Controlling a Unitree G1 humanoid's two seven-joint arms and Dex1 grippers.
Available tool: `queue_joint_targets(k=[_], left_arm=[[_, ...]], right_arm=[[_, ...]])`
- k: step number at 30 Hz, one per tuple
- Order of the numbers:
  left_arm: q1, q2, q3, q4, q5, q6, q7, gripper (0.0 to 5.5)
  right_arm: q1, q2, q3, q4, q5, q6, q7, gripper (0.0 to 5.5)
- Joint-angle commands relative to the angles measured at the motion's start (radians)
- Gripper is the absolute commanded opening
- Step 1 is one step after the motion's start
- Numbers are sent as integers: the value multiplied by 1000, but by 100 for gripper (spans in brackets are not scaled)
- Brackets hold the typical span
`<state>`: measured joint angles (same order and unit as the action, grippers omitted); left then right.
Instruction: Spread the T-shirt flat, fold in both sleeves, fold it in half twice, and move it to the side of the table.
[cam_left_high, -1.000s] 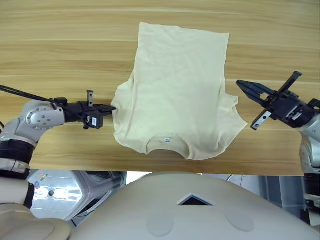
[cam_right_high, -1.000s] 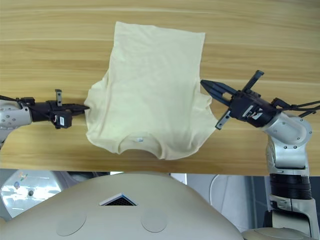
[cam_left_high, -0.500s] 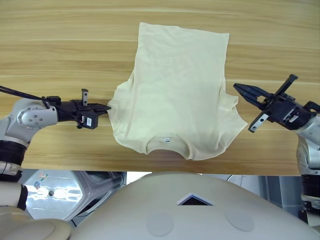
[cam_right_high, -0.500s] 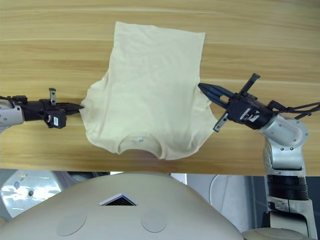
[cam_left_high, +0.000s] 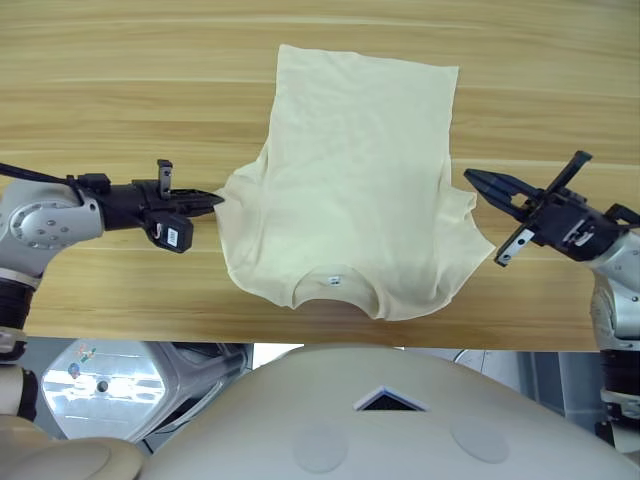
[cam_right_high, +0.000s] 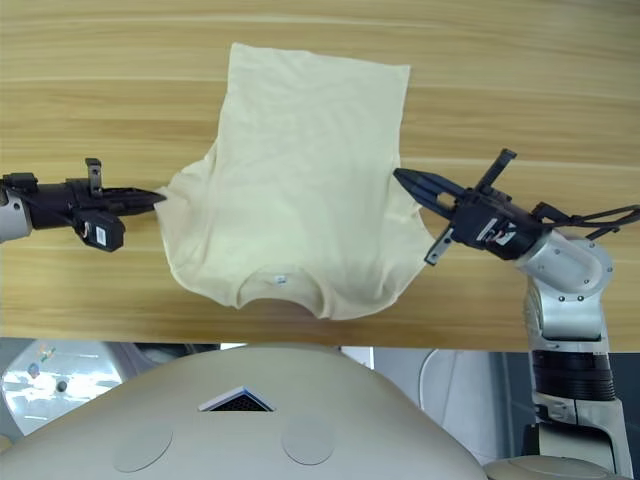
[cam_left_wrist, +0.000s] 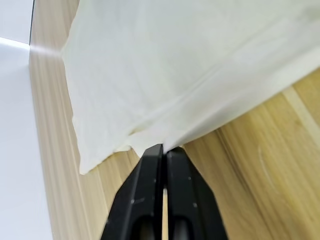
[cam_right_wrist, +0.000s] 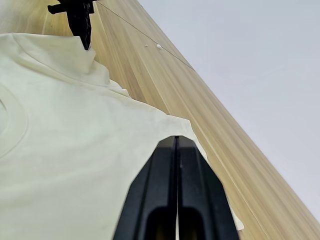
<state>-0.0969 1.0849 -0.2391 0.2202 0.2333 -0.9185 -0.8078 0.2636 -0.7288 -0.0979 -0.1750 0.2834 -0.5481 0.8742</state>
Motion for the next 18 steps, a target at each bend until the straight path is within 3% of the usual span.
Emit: queue_joint_targets(k=[1,18], left_arm=[[-30,2,-5,-44,-1,27,-28,2],[-150,-167,-178,-82,108,56,-96,2]], right_arm=[[-12,-2,6,-5,-10,1,8,0],[-38,19,30,32,-36,-2,-6,0]])
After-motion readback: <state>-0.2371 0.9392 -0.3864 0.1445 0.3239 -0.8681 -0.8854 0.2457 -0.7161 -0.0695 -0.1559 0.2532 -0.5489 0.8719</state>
